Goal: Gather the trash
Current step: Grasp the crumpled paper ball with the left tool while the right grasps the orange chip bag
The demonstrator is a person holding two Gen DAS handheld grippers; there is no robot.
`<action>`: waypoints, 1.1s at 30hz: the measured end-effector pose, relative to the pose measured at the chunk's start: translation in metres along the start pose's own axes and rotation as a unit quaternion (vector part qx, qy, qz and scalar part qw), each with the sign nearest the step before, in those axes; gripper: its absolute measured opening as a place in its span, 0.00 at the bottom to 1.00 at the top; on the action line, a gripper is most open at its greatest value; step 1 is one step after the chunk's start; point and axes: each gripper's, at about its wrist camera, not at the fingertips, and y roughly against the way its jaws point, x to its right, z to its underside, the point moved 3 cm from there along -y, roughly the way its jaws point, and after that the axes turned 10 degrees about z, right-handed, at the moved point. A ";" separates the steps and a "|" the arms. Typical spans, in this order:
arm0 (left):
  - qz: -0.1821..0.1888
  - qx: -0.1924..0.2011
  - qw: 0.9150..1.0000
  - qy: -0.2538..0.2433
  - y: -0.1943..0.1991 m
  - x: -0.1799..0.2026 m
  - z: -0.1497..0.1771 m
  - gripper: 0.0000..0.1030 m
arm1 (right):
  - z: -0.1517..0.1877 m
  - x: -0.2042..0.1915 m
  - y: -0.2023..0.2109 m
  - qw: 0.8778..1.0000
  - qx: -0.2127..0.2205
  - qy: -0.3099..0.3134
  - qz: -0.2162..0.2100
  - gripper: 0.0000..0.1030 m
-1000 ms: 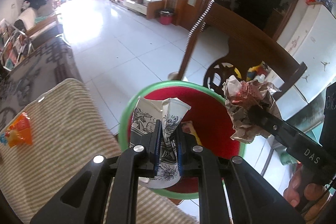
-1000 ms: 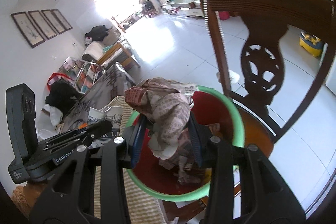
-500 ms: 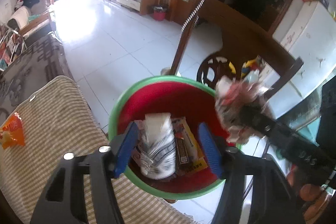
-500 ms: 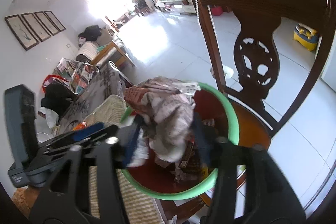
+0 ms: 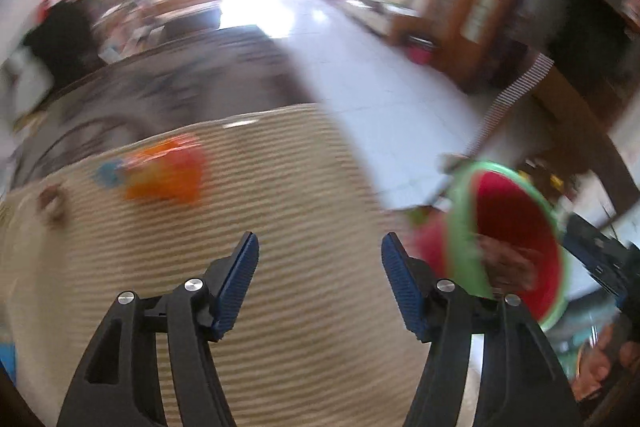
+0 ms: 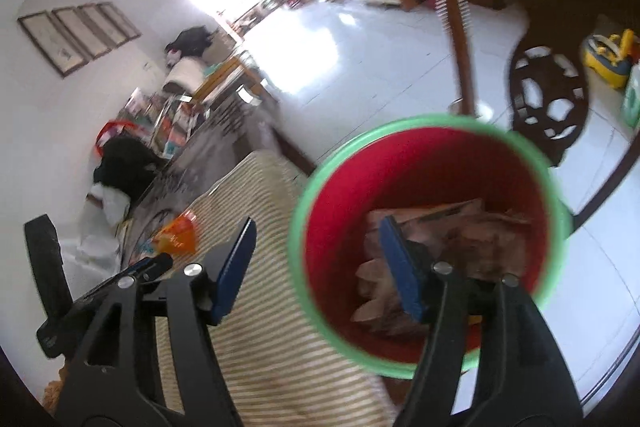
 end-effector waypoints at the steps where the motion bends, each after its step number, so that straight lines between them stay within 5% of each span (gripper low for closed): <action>1: -0.013 0.003 1.000 0.013 0.004 -0.019 0.002 0.61 | 0.002 -0.010 -0.003 1.000 -0.003 0.007 -0.003 0.61; 6: -0.110 0.017 0.991 0.080 0.036 -0.146 0.012 0.62 | 0.022 -0.074 -0.022 0.998 -0.022 0.046 -0.021 0.61; 12: -0.198 0.017 0.980 0.035 0.068 -0.255 -0.015 0.64 | 0.044 -0.149 -0.046 0.995 -0.043 0.087 -0.033 0.61; 17: -0.162 0.011 0.986 0.043 0.059 -0.304 -0.028 0.70 | 0.061 -0.227 -0.076 0.987 -0.043 0.148 -0.039 0.66; 23: -0.117 -0.033 0.992 0.024 0.007 -0.317 -0.021 0.70 | 0.074 -0.289 -0.120 0.978 -0.058 0.199 -0.019 0.66; 27: -0.080 -0.035 0.993 0.084 -0.019 -0.334 -0.024 0.71 | 0.069 -0.309 -0.149 0.969 -0.061 0.239 0.019 0.70; 31: -0.072 -0.034 0.987 0.137 -0.038 -0.351 -0.019 0.70 | 0.062 -0.335 -0.184 0.947 -0.057 0.311 0.063 0.79; 33: -0.084 -0.031 0.988 0.123 -0.044 -0.351 -0.023 0.69 | 0.065 -0.344 -0.207 0.932 -0.080 0.345 0.078 0.80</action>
